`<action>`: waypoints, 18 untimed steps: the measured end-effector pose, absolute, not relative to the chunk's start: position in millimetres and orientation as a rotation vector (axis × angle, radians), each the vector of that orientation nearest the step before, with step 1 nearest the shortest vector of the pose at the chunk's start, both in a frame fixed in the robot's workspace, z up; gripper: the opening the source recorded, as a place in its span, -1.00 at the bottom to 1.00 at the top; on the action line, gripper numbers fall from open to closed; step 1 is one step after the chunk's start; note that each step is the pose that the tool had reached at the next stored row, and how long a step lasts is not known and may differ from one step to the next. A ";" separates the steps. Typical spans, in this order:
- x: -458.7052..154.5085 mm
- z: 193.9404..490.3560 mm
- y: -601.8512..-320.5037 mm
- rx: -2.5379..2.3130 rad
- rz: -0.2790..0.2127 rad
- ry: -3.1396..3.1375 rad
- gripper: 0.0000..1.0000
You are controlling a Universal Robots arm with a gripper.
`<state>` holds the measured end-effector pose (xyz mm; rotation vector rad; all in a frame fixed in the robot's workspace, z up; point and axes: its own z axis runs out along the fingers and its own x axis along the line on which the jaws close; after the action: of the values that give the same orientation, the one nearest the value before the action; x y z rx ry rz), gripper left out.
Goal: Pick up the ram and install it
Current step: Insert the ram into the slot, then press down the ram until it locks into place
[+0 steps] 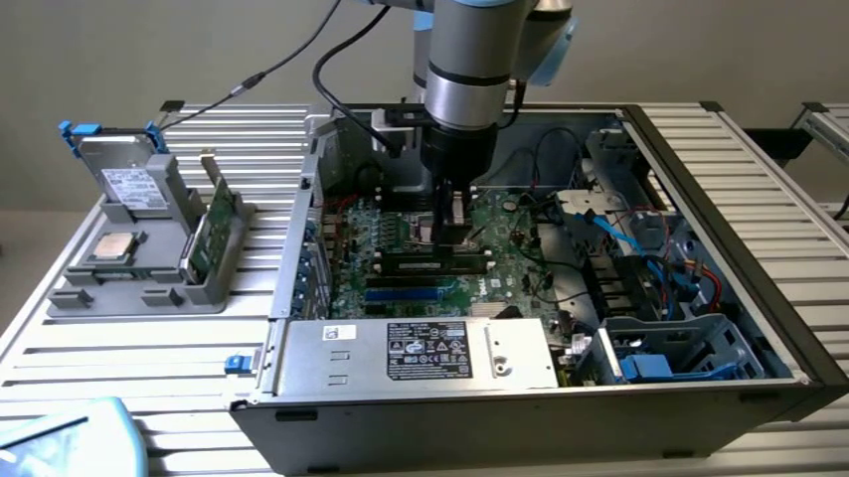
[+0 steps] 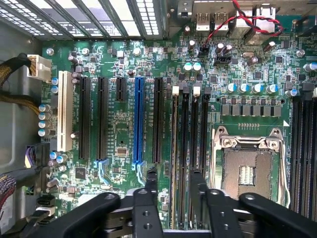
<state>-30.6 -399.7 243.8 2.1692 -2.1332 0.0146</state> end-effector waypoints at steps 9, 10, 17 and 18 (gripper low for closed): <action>-30.6 243.8 -399.7 2.169 0.015 -2.133 -0.79; -30.6 243.9 -399.7 2.169 0.015 -2.133 -0.79; -30.2 243.9 -399.7 2.169 0.015 -2.133 -0.79; -27.1 243.9 -399.7 2.169 0.015 -2.133 -0.79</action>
<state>-27.1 -399.7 243.9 2.1690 -2.1331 0.0147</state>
